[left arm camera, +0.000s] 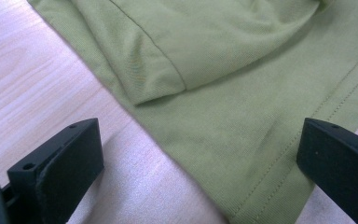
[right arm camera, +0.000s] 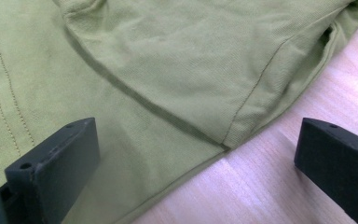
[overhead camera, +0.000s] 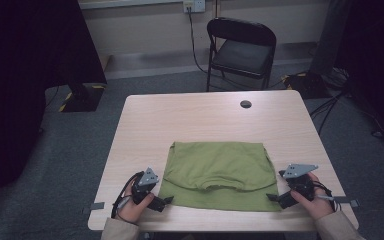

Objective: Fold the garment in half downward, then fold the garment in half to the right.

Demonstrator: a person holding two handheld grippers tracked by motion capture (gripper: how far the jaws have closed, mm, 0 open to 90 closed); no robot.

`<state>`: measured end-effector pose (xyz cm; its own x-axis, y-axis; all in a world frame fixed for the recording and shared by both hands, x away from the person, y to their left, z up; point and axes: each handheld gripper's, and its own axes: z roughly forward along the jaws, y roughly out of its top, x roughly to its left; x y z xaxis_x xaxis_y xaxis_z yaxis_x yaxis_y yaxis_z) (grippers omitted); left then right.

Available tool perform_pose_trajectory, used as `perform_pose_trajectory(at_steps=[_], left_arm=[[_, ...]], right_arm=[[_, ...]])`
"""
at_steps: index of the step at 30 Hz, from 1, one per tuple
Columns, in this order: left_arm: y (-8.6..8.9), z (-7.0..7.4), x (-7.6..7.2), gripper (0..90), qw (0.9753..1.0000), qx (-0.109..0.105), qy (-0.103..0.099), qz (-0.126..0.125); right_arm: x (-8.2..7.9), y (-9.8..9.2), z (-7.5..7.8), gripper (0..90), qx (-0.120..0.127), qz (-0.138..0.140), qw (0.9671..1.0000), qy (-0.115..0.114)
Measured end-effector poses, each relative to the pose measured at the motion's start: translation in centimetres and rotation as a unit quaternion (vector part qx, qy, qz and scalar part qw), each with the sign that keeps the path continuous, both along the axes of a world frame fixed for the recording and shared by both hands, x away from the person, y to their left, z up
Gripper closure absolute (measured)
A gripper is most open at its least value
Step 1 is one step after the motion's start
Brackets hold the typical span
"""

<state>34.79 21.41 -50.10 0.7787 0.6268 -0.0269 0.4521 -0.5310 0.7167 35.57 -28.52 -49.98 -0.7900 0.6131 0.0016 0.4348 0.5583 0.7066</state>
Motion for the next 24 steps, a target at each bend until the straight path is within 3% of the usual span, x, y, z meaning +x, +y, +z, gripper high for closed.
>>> perform_pose_trajectory(at_steps=[16,24], left_arm=[[0.2,0.2,0.0,0.8,0.9999,0.000,0.008,0.010],[1.0,2.0,0.6,2.4,0.9991,-0.032,-0.004,0.028]], right_arm=[[-0.1,0.6,0.4,1.9,-0.009,-0.003,1.0000,0.001],[-0.2,1.5,1.3,2.0,-0.001,0.007,1.0000,-0.004]])
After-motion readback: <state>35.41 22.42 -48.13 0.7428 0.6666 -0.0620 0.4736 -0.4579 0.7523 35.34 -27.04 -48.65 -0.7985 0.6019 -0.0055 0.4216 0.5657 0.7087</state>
